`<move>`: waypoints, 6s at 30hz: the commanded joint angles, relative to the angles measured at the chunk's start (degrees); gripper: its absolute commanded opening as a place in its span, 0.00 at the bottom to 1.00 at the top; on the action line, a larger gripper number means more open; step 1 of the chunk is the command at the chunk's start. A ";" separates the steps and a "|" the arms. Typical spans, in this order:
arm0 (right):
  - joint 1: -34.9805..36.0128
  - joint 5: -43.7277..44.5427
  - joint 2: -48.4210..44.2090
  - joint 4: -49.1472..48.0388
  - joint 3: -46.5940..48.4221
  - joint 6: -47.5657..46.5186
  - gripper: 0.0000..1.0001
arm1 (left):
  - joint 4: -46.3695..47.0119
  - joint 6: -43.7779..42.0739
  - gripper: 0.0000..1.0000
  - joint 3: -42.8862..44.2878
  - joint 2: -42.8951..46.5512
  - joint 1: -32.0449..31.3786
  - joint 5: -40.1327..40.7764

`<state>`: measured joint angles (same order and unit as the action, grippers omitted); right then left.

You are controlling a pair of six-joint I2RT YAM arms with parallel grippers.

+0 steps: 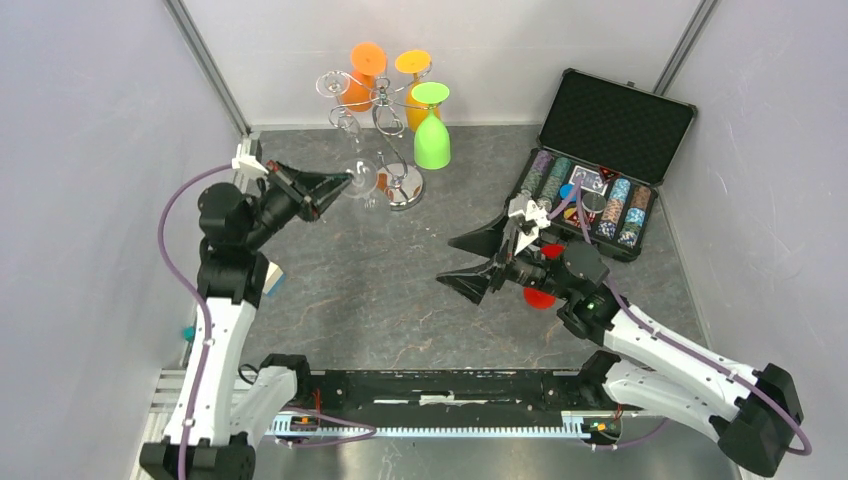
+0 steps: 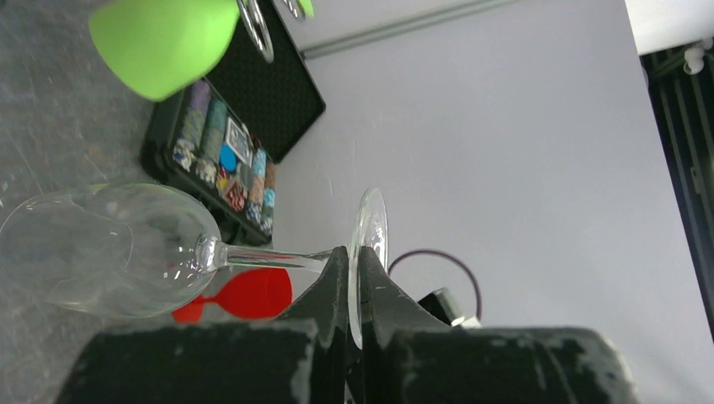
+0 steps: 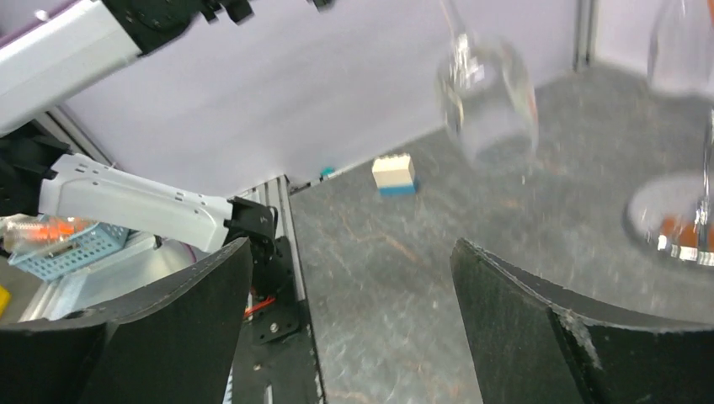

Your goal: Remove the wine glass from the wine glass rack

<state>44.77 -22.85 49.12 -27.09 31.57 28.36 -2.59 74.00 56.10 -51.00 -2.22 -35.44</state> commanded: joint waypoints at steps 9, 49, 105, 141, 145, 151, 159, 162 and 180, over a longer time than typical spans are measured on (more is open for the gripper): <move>4.06 -7.00 12.30 -16.52 12.42 -18.71 0.93 | -2.77 2.21 0.02 -2.09 7.92 -14.11 -3.74; 4.53 -9.80 21.22 -14.82 19.56 -20.01 0.00 | 2.38 2.65 0.35 -0.02 7.16 -20.27 -4.12; 4.82 39.62 19.20 -57.02 1.79 25.72 0.00 | 47.87 25.02 0.32 -14.77 -2.77 -31.44 10.17; 4.81 44.24 19.33 -57.05 -3.27 24.96 0.00 | 39.95 11.63 0.03 -8.95 -4.29 -31.47 5.97; 4.80 43.10 19.94 -57.05 -3.18 24.83 0.00 | 39.25 11.09 0.02 -8.82 -4.10 -31.47 6.26; 4.83 41.07 20.67 -58.54 -3.78 24.94 0.13 | 37.13 8.64 0.02 -7.86 -4.19 -31.44 6.33; 4.82 39.78 20.69 -61.81 -5.06 24.51 0.40 | 32.80 4.36 0.02 -7.16 -3.66 -31.45 7.88; 4.84 38.47 20.73 -63.83 -5.84 24.72 0.51 | 29.63 1.04 0.02 -6.31 -3.33 -31.47 8.77; 4.70 34.11 -4.71 -14.44 -9.69 12.33 0.87 | -20.11 -32.68 0.02 15.70 -11.49 -32.53 16.57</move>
<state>49.39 10.31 51.62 -64.53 18.87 49.78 -8.73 54.57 63.99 -59.66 -33.65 -22.26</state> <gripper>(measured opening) 0.874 0.110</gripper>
